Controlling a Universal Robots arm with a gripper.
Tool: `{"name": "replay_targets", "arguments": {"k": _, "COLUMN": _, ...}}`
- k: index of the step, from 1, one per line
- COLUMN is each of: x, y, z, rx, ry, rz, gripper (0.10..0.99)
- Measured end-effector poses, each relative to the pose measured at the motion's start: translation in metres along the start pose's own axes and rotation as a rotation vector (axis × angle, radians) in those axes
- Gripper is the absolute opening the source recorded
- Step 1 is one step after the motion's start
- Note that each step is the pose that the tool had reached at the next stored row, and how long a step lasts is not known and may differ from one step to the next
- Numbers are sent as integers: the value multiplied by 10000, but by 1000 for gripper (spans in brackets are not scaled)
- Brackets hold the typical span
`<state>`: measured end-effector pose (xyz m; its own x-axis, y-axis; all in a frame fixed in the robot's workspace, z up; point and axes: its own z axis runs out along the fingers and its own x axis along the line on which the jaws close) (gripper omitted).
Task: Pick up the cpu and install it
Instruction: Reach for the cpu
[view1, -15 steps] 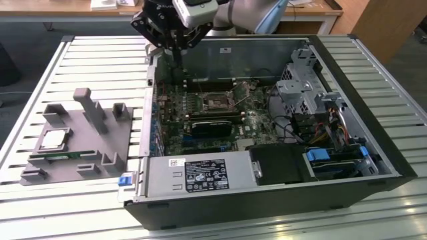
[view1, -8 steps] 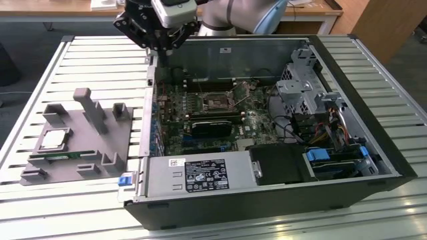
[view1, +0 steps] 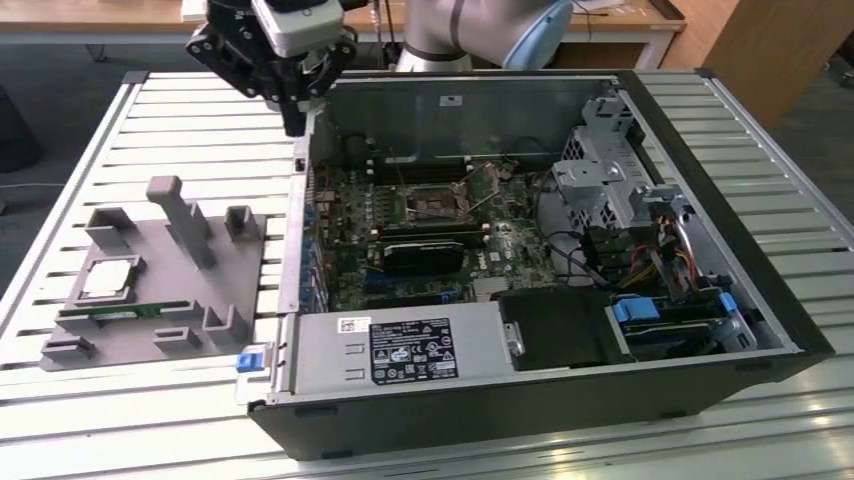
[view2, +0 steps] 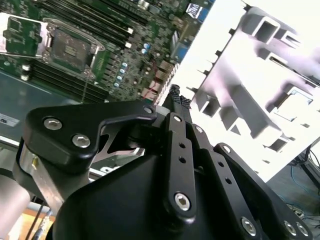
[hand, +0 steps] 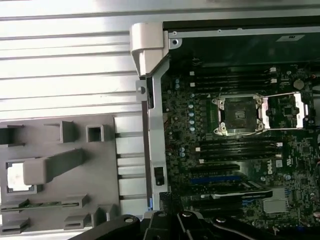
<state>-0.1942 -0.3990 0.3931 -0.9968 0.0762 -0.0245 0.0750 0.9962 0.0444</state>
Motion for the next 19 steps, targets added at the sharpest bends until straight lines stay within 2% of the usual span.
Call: {"name": "replay_targets", "arguments": {"k": 19, "x": 586, "y": -44, "z": -12, "rx": 0, "ry": 0, "rz": 1, "gripper": 106}}
